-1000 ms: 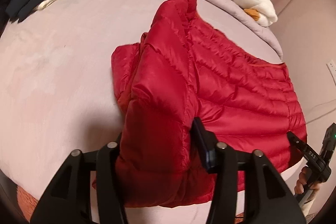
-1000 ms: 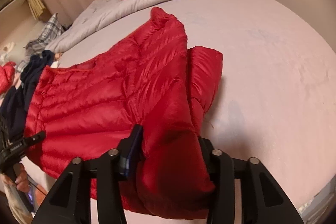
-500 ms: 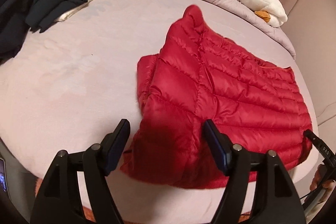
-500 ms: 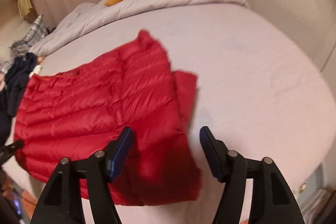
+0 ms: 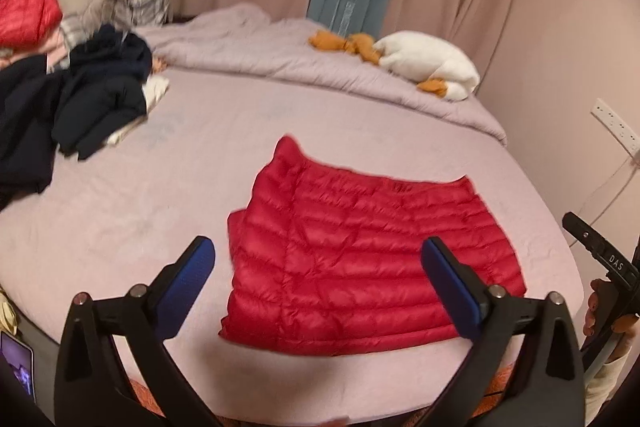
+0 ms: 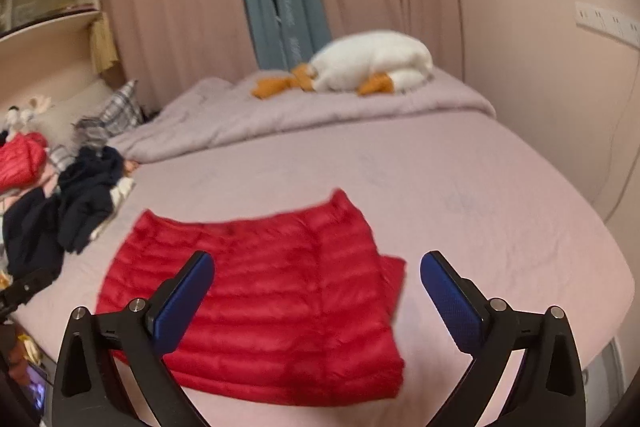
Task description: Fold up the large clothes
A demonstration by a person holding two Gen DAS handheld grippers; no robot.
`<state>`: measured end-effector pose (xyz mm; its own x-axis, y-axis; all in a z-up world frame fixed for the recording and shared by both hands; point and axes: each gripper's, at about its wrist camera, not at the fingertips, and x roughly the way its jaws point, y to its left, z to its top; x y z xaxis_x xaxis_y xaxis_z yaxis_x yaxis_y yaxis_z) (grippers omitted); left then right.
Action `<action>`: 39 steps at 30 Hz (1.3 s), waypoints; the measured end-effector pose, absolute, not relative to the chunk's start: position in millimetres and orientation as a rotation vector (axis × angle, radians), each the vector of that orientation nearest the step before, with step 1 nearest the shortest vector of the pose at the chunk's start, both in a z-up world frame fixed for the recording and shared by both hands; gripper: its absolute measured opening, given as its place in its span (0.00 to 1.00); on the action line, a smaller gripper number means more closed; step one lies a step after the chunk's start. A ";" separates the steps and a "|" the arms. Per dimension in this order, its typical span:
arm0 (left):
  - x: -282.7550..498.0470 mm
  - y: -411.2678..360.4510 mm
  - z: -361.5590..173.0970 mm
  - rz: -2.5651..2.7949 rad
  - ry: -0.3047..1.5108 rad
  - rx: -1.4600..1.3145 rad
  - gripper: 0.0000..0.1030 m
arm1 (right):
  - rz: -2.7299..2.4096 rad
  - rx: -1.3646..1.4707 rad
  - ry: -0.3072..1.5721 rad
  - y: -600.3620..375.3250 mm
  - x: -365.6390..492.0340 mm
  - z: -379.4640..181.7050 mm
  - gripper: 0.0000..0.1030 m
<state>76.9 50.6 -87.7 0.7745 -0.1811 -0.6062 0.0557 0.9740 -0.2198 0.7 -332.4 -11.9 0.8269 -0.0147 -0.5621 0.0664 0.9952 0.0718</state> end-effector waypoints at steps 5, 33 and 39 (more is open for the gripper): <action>69.3 38.9 -83.1 -0.123 0.646 -0.158 1.00 | 0.003 0.034 0.561 -312.2 0.5 -11.6 0.99; 76.0 13.0 -106.6 -0.191 0.771 -0.155 1.00 | 0.016 0.025 0.627 -285.8 -0.7 -30.5 0.99; 76.7 6.2 -108.1 -0.204 0.779 -0.137 1.00 | 0.000 0.025 0.639 -288.2 -2.2 -32.9 0.99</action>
<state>76.7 6.2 -108.1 0.6933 -0.2322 -0.6823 0.1311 0.9715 -0.1974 -2.2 -288.2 -32.9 0.8028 0.0081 -0.5961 0.0073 0.9997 0.0234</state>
